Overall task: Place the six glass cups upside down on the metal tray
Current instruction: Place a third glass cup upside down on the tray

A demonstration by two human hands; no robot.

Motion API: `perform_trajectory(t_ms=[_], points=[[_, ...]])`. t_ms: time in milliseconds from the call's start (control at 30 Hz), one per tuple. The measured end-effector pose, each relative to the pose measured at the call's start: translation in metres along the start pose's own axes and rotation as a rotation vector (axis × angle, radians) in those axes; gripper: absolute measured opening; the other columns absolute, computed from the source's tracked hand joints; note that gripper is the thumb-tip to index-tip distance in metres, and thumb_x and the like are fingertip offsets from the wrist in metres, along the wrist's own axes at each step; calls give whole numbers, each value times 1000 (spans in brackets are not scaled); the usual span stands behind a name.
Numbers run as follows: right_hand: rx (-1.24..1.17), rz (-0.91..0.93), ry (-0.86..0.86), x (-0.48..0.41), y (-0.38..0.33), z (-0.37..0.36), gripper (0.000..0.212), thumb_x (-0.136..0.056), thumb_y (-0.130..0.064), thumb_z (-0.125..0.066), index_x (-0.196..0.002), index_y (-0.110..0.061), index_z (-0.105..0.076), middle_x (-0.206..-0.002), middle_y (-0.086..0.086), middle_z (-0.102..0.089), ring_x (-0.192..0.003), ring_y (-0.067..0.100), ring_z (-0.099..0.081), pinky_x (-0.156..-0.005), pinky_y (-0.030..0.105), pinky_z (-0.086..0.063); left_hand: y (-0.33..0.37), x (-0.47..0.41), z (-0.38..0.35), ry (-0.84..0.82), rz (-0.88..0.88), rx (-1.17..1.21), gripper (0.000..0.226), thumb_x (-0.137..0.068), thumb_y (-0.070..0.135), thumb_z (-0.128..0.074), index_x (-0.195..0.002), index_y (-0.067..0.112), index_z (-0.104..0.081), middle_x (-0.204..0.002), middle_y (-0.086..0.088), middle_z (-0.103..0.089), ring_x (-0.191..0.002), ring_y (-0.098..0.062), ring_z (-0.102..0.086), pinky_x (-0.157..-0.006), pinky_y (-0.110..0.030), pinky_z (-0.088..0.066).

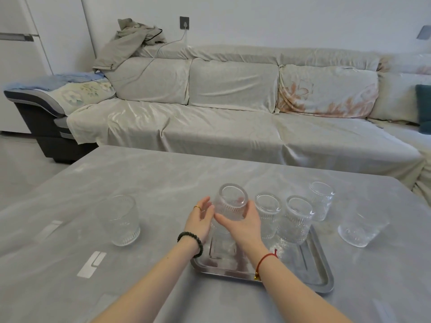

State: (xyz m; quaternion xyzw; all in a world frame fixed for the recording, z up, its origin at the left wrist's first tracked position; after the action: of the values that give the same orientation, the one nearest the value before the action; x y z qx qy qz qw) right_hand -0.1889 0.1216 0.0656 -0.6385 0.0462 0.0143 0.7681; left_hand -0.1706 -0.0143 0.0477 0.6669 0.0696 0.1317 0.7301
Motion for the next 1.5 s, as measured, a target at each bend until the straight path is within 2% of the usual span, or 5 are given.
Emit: perform_trajectory(t_ms=[167, 367, 1100, 1167, 1500], points=[[141, 18, -8, -2, 17, -6, 75, -55, -25, -84, -121, -15, -50, -119, 1, -60, -110, 14, -53, -94, 28, -43, -15, 2, -11, -50, 13, -53, 40, -96, 14, -36, -136, 13, -35, -144, -5, -40, -131, -17, -37, -101, -22, -28], [156, 36, 15, 1, 23, -9, 55, -59, -27, -81, -107, -28, -54, -96, -9, -61, -103, 15, -58, -84, 24, -41, -22, 1, -14, -88, 44, -87, 45, -96, 17, -37, -140, 16, -29, -147, -2, -35, -134, -17, -33, -110, -30, -26], [-9, -139, 137, 34, 45, 8, 45, -83, 6, -45, -126, -8, -47, -127, 13, -55, -102, 16, -56, -86, 24, -43, -30, 22, -37, -173, 54, -138, 51, -91, 9, -45, -139, 14, -30, -133, -1, -47, -120, -13, -47, -109, -30, -31], [-23, -77, 260, 39, 42, 24, 42, -81, 8, -47, -118, -12, -48, -117, 12, -52, -91, 17, -53, -85, 32, -48, -24, 22, -30, -150, -38, -211, 52, -90, 11, -48, -139, 14, -31, -128, 7, -47, -100, -3, -52, -103, -27, -33], [131, -76, 242, 28, 50, 62, 70, -83, -12, -62, -140, -15, -23, -147, 8, -33, -133, 25, -33, -109, 36, -27, -50, 27, 13, -155, -144, -897, 76, -87, 47, -45, -143, 11, -9, -154, -4, -18, -141, -15, -18, -118, -34, -6]])
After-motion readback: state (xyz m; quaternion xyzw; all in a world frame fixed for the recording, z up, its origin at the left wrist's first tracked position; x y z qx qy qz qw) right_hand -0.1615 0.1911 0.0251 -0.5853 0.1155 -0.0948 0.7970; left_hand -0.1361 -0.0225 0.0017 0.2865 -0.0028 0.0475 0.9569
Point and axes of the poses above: each hand's wrist, its own x-axis away from the middle knuckle, its own z-axis out of the back of the hand, y = z × x, the point moved 7 cm from there along -x, towards the middle knuckle
